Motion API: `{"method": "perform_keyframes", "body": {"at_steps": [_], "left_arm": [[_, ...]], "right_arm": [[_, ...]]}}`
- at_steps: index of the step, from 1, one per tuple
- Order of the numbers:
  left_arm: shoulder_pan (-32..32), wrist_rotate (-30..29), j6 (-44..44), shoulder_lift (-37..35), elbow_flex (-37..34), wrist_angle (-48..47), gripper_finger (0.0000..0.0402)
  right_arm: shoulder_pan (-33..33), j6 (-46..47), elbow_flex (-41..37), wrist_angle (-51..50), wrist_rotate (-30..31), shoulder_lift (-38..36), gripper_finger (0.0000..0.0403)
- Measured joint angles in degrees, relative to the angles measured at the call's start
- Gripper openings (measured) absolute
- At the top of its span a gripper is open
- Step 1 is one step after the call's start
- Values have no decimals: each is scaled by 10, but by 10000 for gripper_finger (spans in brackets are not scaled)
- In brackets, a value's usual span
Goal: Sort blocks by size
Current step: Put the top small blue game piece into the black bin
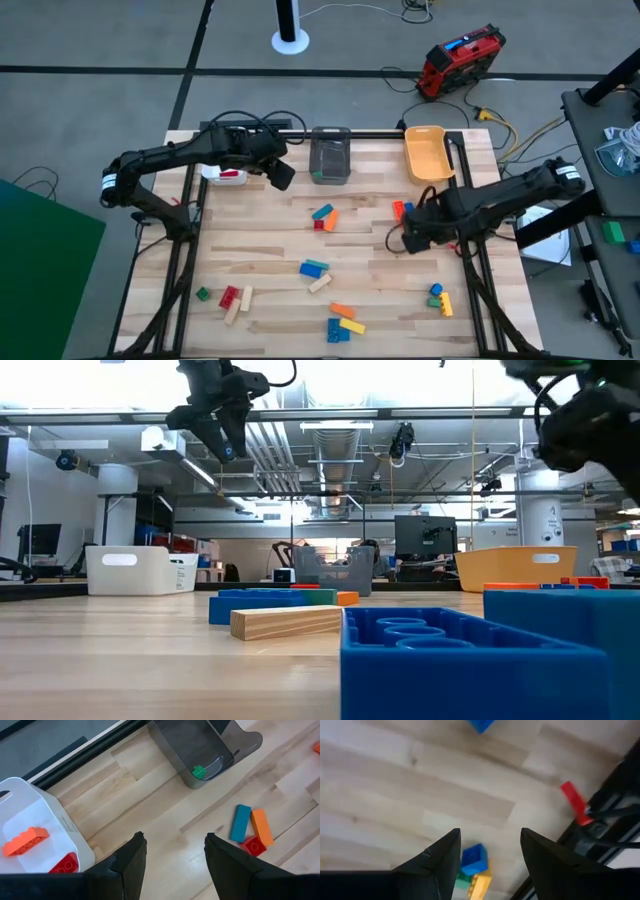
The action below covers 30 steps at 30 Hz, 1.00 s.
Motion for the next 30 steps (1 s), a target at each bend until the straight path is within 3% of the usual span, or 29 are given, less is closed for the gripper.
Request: {"method": "perform_keyframes", "body": {"at_steps": [6,14,23,30], "left_arm": [[0,1,11,0,0,0,178],[0,1,11,0,0,0,178],[0,1,11,0,0,1,178],[0,1,11,0,0,2,178]], "right_arm": [[48,62,-2,11,27,0,199],[-8,87,-21,27,126,6,199],[-62,84,-43,131,142,63,199],[-71,92,-44,131,140,125,199]]}}
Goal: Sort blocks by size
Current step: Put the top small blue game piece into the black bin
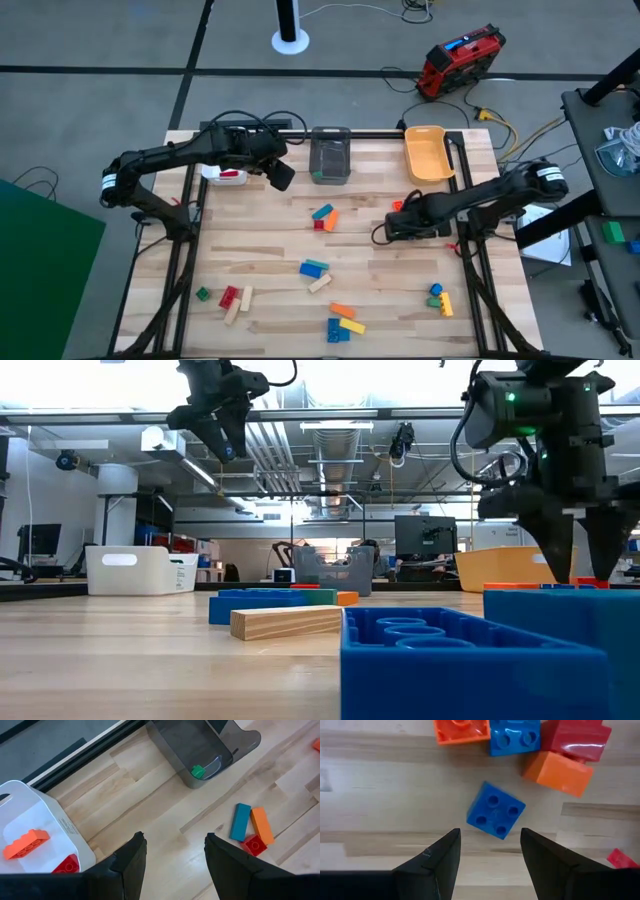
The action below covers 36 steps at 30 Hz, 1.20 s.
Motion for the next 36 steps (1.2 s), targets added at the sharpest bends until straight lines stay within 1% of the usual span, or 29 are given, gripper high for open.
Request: {"method": "perform_keyframes", "body": {"at_steps": [8,17,25,28,33,36], "left_arm": [[0,0,8,0,0,0,178],[0,0,13,0,0,1,178],[0,0,13,0,0,1,178],[0,0,13,0,0,2,178],[0,-1,13,0,0,2,178],[0,-1,13,0,0,2,178]], "right_arm": [[-11,10,-7,9,0,21,199],[-37,4,-42,68,3,26,199],[-39,-10,-56,93,3,25,197],[-39,-10,-58,96,3,25,182],[-39,-12,-58,98,3,25,141],[-39,-15,-59,98,2,25,136]]}}
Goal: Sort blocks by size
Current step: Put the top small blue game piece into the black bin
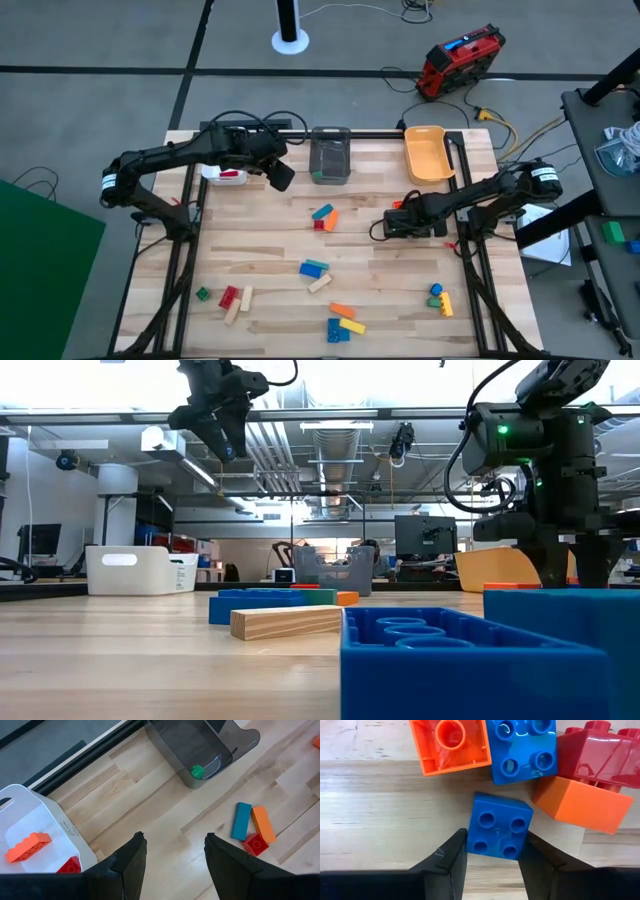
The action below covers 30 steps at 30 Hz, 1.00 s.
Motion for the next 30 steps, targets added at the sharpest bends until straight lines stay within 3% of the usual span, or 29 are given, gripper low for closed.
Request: {"method": "perform_keyframes", "body": {"at_steps": [9,15,25,30], "left_arm": [[0,0,0,0,0,0,178],[0,0,0,0,0,0,178],[-1,2,0,0,0,0,178],[-1,33,-2,0,0,0,178]], "right_arm": [[0,-31,32,-2,-4,-28,139],[-9,-137,101,6,-6,-60,136],[-140,-396,244,53,18,-5,136],[-210,-487,318,62,11,48,136]]}}
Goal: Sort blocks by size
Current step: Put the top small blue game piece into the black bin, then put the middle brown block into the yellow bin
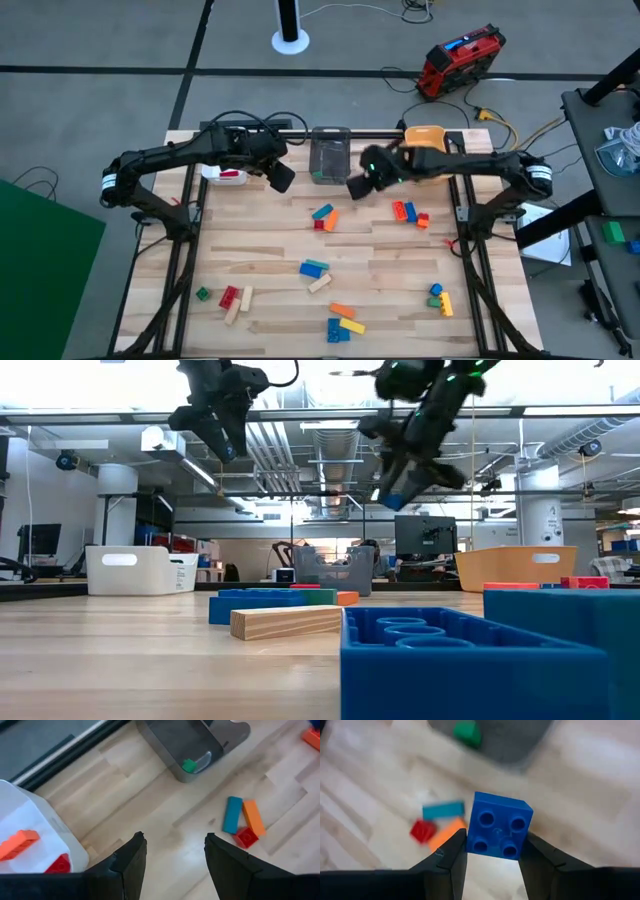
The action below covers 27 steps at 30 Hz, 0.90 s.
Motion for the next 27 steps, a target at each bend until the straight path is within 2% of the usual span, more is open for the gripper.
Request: {"method": "perform_keyframes", "body": {"at_steps": [8,16,27], "left_arm": [[-1,29,-14,0,0,-1,178],[-5,58,-20,-3,0,-2,178],[-15,63,-29,-3,0,-2,178]], "right_arm": [[-80,-99,121,6,-34,132,140],[-124,-118,247,-9,-108,256,175],[-136,-185,377,-127,-99,322,210]]}}
